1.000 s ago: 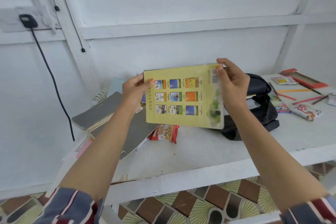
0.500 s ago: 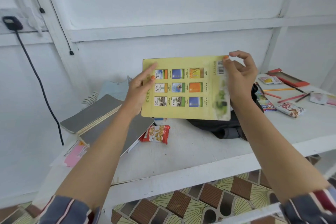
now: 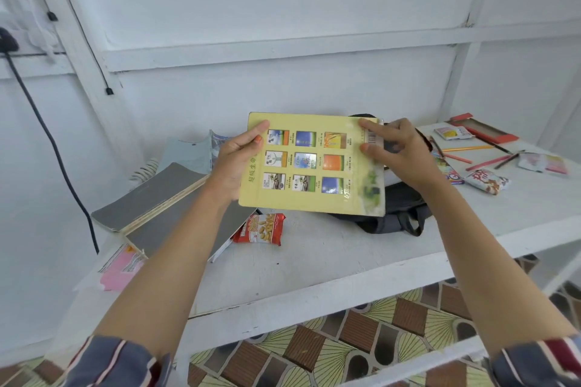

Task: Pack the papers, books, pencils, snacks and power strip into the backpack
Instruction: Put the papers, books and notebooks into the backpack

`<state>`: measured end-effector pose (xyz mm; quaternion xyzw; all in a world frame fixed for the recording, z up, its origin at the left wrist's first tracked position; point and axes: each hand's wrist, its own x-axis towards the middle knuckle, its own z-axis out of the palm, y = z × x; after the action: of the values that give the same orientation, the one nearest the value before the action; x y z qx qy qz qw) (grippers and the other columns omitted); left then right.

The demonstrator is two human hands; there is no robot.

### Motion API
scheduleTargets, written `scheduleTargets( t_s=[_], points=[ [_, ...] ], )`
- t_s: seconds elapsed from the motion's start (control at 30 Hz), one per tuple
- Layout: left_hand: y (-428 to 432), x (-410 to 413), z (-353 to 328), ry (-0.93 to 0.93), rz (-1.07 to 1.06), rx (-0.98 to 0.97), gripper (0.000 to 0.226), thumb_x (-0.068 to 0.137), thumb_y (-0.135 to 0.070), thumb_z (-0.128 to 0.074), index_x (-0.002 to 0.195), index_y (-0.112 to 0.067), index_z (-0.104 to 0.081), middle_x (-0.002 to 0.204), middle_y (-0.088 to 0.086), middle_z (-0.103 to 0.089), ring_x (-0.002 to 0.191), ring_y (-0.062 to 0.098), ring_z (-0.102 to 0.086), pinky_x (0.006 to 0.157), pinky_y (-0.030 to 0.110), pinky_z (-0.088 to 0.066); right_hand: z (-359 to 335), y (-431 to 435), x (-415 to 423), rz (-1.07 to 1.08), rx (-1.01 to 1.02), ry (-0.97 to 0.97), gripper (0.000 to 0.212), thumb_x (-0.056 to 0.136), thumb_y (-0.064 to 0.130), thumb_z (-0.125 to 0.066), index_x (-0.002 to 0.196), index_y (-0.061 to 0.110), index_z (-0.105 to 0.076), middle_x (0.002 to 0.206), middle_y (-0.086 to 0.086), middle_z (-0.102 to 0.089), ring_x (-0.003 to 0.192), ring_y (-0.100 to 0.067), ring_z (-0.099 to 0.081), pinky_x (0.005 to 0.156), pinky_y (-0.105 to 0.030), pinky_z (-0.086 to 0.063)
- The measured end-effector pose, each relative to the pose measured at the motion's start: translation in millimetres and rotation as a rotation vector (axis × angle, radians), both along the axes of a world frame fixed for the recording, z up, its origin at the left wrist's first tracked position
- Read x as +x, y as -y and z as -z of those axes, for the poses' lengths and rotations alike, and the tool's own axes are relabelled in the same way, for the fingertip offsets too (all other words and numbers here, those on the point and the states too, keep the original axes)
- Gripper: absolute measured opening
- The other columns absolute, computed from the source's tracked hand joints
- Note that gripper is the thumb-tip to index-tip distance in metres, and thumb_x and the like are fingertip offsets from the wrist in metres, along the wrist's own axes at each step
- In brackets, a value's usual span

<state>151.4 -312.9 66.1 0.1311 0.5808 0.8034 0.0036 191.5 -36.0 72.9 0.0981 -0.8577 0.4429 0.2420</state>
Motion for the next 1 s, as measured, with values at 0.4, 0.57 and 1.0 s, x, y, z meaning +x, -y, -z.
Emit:
scheduleTargets(
  t_s=[0.4,0.57,1.0],
  points=[
    [-37,-6,24,0.087,0.22,-0.451,0.059,0.083,0.007,-0.059,0.134,-0.021,-0.048,0.124,0.002,-0.06,0.084,0.009,-0.067,0.066,0.024,-0.057,70,-11,22,-0.207,-0.909,0.342,0.041,0.081,-0.011,-0.056,0.108,0.02,-0.063,0.102,-0.006,-0.067,0.075,-0.022,-0.071,0.06,-0.031,-0.058],
    [-75,-12,40,0.087,0.339,-0.518,0.055,0.087,-0.002,-0.059,0.137,-0.022,-0.045,0.121,0.0,-0.062,0.091,0.009,-0.066,0.076,0.024,-0.056,83,-42,34,-0.025,-0.995,0.313,0.032,0.08,-0.011,-0.053,0.091,0.018,-0.063,0.095,-0.008,-0.066,0.067,-0.019,-0.07,0.052,-0.025,-0.056],
    [-204,-109,60,-0.478,0.12,-1.39,0.039,0.084,-0.016,-0.067,0.119,-0.032,-0.063,0.155,0.006,-0.016,0.143,0.026,-0.007,0.117,0.04,-0.006,76,-196,16,0.149,-0.952,0.35,0.041,0.085,-0.007,-0.045,0.116,0.019,-0.054,0.1,0.005,-0.062,0.066,-0.008,-0.069,0.05,-0.019,-0.053]
  ],
)
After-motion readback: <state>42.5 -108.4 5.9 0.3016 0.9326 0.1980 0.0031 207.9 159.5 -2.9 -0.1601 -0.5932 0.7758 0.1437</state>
